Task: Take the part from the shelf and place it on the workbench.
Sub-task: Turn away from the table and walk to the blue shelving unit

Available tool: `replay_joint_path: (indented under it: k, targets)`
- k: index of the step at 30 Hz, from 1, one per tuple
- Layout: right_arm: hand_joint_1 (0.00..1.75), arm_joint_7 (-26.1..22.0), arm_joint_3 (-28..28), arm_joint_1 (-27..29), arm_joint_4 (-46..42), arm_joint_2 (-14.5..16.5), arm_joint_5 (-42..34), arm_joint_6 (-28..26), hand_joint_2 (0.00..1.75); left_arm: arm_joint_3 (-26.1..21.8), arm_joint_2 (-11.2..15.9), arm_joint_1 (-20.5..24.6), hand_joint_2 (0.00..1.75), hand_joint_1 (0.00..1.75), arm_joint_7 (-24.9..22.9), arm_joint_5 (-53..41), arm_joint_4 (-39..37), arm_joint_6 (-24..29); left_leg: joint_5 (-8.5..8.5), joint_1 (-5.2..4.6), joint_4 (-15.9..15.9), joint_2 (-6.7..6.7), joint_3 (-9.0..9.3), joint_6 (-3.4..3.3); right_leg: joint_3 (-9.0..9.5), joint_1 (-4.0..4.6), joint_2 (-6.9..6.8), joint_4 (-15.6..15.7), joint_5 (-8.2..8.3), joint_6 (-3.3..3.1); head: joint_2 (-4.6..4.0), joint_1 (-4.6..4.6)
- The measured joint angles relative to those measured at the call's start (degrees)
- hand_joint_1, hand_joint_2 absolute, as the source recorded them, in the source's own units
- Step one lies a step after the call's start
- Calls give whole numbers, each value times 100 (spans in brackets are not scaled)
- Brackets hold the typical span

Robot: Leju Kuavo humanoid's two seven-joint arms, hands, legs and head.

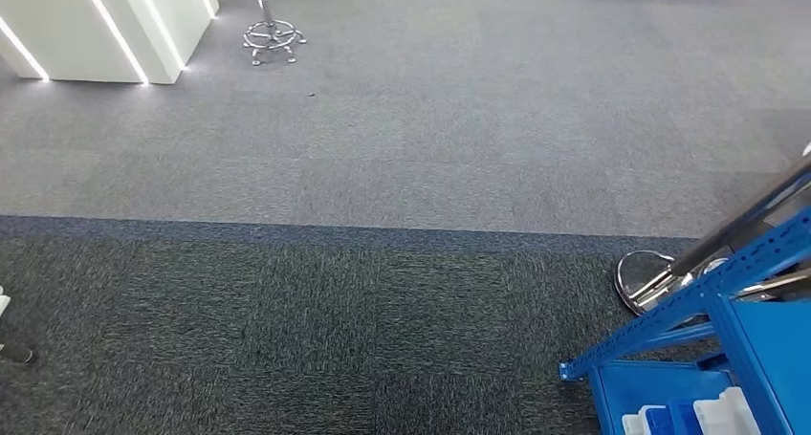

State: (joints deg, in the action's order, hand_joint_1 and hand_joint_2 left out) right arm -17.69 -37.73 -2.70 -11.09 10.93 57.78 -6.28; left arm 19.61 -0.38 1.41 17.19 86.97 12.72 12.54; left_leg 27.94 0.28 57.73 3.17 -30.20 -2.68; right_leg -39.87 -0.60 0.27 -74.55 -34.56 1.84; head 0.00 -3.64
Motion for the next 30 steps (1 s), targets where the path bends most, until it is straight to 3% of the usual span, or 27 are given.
replay_joint_path:
  k: [1, 4, 6, 8, 9, 11, 12, 14, 15, 16, 17, 19, 21, 23, 24, 26, 28, 29, 30]
  targets:
    - [0, 3, 0, 7, 0, 0, 2, 1, 0, 0, 0, 2, 0, 0, -3, 0, 0, 2, 12, -2, 0, 71, 13, 7, 97, -4, -20, 186, 149, -4, 0, -1]
    - [0, 9, 0, 4, -1, 0, 7, -3, 0, 0, -3, 19, 0, 0, -4, 0, 0, -10, 60, -12, -1, 251, 77, 58, 684, 29, -263, 1318, 628, -80, 0, 0]
    - [0, 15, 0, -3, -1, 0, 14, -10, 0, 0, -4, 40, 0, 0, -1, 0, 0, -28, 86, -23, -7, 342, 112, 119, 801, 77, -338, 1592, 666, -149, 0, 2]
    - [0, 25, 0, 10, -1, -1, 19, -13, 0, 0, -5, 71, 0, 0, 4, 0, 3, -47, 107, -19, -20, 415, 149, 187, 810, 76, -212, 1630, 696, -213, 0, 2]
    - [0, 31, 0, 18, -1, -1, 20, -13, 0, 0, -5, 82, 0, 0, 5, 0, 4, -55, 152, -10, 19, 346, 153, 217, 834, 60, -152, 1661, 715, -248, 0, 1]
    - [0, 39, 0, 15, -1, -1, 20, -13, 0, 0, -5, 78, 0, 0, 5, 0, 7, -65, 412, 16, 408, 32, -6, 260, 879, 24, -29, 1718, 755, -314, 0, 13]
    - [0, 42, 0, 10, -1, -1, 21, -12, 0, 0, -5, 69, 0, 0, 3, 0, 7, -68, 597, 25, 770, -142, -173, 270, 879, 30, 32, 1723, 759, -331, 0, 20]
    - [0, 47, 0, 2, -1, 0, 22, -10, 0, 0, -6, 47, 0, 0, -5, 1, 7, -73, 851, 32, 1490, -260, -549, 279, 877, 42, 180, 1714, 757, -347, 0, 26]
    - [0, 50, 0, 4, -1, 0, 22, -9, 0, 0, -6, 45, 0, 0, -10, 1, 7, -74, 818, 32, 1624, -270, -644, 276, 882, 48, 264, 1706, 754, -349, 0, 27]
    - [0, 52, 0, 6, -1, 0, 22, -9, 0, 0, -6, 41, 0, 0, -16, 2, 7, -74, 670, 32, 1535, -279, -637, 268, 890, 50, 352, 1697, 748, -347, 0, 26]
    - [0, 55, 0, 7, -1, 0, 24, -8, 0, 0, -6, 39, 0, 0, -23, 2, 7, -74, 436, 32, 1232, -309, -530, 253, 899, 48, 439, 1685, 741, -341, 0, 26]
    - [0, 56, 0, 5, 1, 2, 28, -5, 0, -1, -1, 25, 0, 0, -32, 2, 4, -73, 45, 34, 450, -541, -235, 215, 892, 42, 585, 1644, 715, -303, 0, 25]
    - [0, 56, 0, 2, 3, 4, 33, -2, 0, -1, 4, 29, 0, 0, -39, -1, 1, -73, -54, 26, 81, -728, -94, 186, 841, 27, 696, 1609, 701, -240, 0, 25]
    - [0, 56, 0, 8, 5, 3, 35, 1, 0, -1, -2, 57, 0, 0, -45, -4, 0, -74, -59, 21, 47, -662, -76, 149, 800, 12, 799, 1614, 713, -168, 0, 25]
    - [0, 56, 0, 12, 6, 2, 36, 2, 0, -1, -9, 68, 0, 0, -47, -4, 0, -74, -74, 29, 20, -591, -63, 117, 786, 17, 752, 1591, 695, -140, 0, 25]
    - [0, 60, 0, 3, 8, -2, 38, 3, 0, -3, -23, 55, 0, 0, -49, 0, 0, -74, -98, 52, -41, -424, -38, 48, 637, 43, 435, 1280, 496, -99, 0, 5]
    - [0, 66, 0, -10, 8, -2, 43, 4, 0, -4, -22, 21, 0, 0, -50, 0, 0, -75, -87, 36, -52, -243, -32, 7, 275, 33, 102, 539, 114, -67, 0, -12]
    - [0, 68, 0, -10, 8, -2, 45, 5, 0, -5, -20, 8, 0, 0, -51, 0, 0, -75, -76, 29, -51, -153, -31, 1, 93, 18, 42, 178, -23, -48, 0, -11]
    - [0, 70, 0, -4, 8, -2, 46, 5, 0, -6, -19, 3, 0, 0, -51, 0, 0, -75, -65, 25, -50, -67, -26, 1, -9, 2, 17, -18, -54, -33, 0, -11]
